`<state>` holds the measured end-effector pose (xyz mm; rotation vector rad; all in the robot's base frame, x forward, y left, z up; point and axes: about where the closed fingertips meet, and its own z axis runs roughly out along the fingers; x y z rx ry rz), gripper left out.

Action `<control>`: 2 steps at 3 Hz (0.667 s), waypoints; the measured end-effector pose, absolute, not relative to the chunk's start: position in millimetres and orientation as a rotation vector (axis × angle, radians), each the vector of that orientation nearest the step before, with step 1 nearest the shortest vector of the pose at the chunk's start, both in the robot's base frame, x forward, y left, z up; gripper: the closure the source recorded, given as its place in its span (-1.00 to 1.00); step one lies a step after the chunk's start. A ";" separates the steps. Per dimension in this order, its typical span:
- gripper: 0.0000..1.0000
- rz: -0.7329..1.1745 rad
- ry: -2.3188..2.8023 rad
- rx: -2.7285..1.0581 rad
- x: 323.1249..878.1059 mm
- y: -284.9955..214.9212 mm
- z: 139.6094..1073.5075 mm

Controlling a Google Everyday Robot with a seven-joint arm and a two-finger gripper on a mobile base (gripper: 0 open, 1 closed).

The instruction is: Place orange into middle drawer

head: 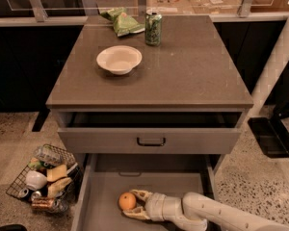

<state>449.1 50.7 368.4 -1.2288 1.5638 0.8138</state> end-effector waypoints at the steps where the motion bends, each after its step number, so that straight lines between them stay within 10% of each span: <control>1: -1.00 0.817 1.562 -1.230 448.7 52.2 368.6; 2: -1.00 0.817 1.562 -1.230 448.7 52.2 368.6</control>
Offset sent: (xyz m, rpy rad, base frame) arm -0.0004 0.0014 0.0002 0.0014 0.0004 0.0022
